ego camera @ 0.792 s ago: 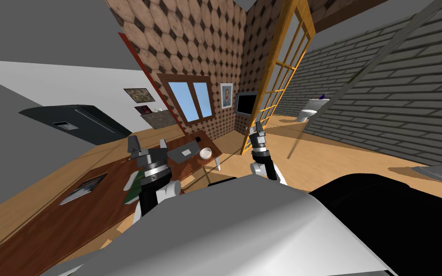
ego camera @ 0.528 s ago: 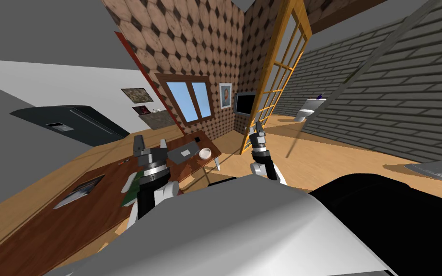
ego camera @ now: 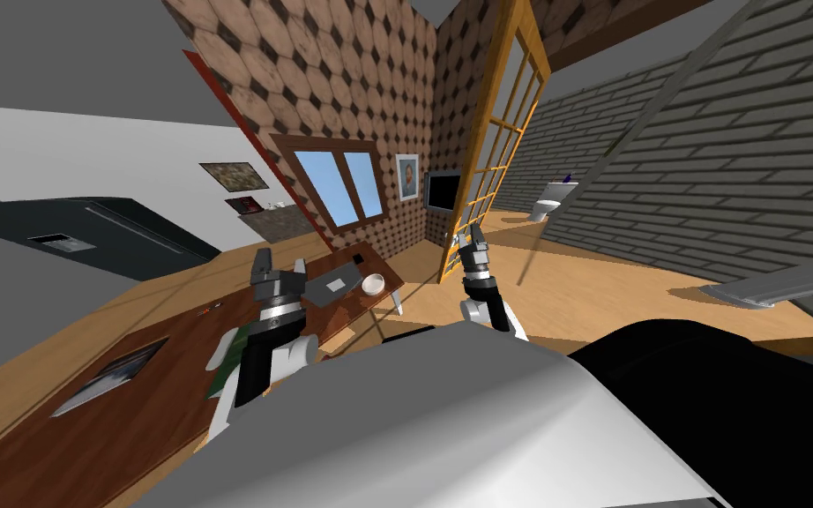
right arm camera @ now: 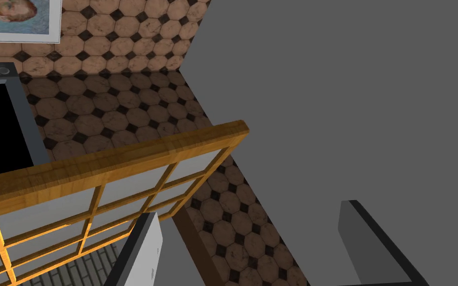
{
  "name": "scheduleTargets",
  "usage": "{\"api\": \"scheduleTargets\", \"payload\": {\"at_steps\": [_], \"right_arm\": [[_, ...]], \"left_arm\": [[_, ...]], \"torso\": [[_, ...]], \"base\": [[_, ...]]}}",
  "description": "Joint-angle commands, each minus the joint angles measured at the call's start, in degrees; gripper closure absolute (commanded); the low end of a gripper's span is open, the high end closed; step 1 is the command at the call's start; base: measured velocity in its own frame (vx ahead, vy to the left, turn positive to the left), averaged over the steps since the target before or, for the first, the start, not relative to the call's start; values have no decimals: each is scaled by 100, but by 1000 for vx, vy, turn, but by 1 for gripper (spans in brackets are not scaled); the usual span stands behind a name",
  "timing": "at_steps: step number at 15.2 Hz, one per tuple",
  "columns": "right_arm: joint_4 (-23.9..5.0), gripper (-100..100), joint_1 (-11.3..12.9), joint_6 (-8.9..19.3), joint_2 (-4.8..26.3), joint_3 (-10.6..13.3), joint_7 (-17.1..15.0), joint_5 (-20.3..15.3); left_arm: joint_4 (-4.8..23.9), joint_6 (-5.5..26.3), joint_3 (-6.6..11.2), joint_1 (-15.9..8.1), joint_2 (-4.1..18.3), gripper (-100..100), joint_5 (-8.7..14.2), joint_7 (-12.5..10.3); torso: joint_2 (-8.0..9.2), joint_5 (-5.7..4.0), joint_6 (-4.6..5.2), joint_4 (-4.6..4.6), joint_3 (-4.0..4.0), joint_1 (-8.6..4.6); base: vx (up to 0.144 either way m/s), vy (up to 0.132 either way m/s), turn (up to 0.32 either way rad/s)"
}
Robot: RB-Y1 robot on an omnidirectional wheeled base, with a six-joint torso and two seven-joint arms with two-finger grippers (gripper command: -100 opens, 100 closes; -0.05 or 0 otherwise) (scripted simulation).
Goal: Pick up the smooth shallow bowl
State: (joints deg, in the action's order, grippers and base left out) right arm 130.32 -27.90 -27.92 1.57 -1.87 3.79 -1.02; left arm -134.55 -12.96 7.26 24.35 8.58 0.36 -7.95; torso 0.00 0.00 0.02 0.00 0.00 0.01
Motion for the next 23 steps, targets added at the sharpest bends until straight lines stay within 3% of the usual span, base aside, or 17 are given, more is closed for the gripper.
{"api": "scheduleTargets", "payload": {"at_steps": [1, 2, 3, 5, 6, 8, 11, 16, 17, 19, 20, 23], "right_arm": [[0, 0, 0, 0, 0, 0, 0, 0], [0, 0, 0, 0, 0, 0, 0, 0], [0, 0, 0, 0, 0, 0, 0, 0], [0, 0, 0, 0, 0, 0, 0, 0], [0, 0, 0, 0, 0, 0, 0, 0], [0, 0, 0, 0, 0, 0, 0, 0], [0, 0, 0, 0, 0, 0, 0, 0], [0, 0, 0, 0, 0, 0, 0, 0], [0, 0, 0, 0, 0, 0, 0, 0], [0, 0, 0, 0, 0, 0, 0, 0], [0, 0, 0, 0, 0, 0, 0, 0], [0, 0, -1, 0, 0, 0, 0, 0]], "left_arm": [[46, 286, 119, -39, 80, -100, 111, 81], [46, 350, 119, -39, 80, -100, 111, 81], [79, 490, 228, -73, 126, -100, 208, 133], [79, 620, 228, -73, 126, -100, 208, 133], [116, 829, 343, -108, 161, -100, 311, 187], [116, 910, 343, -108, 161, -100, 311, 187], [206, 1385, 591, -175, 201, -100, 533, 299], [258, 1884, 721, -205, 211, -100, 651, 356], [315, 2061, 855, -233, 215, -100, 772, 412], [315, 2238, 855, -233, 215, -100, 772, 412], [377, 2424, 991, -257, 216, -100, 896, 467], [377, 2602, 991, -257, 216, -100, 896, 467]], "torso": [[0, 0, 0, 0, 0, 0], [0, 0, 1, 0, 0, -1], [-1, 0, 0, 0, 0, -1], [-2, 0, 0, 0, -1, -2], [-2, 0, -2, 0, -1, -1], [-3, 0, 0, -1, -2, -2], [-3, -1, 0, -1, -2, -3], [-5, -1, 0, -1, -3, -3], [-5, -1, -1, -1, -3, -3], [-5, -1, 0, -1, -3, -4], [-5, -1, -2, -1, -3, -3], [-6, -1, -1, -1, -4, -3]], "base": [[2, -4, -148], [2, -3, -115], [2, -6, -136], [3, -4, -73], [5, -7, -119], [4, -4, -82], [7, -8, -136], [10, -7, -108], [11, -13, -148], [11, -7, -104], [18, -9, -134], [11, -6, -68]]}}
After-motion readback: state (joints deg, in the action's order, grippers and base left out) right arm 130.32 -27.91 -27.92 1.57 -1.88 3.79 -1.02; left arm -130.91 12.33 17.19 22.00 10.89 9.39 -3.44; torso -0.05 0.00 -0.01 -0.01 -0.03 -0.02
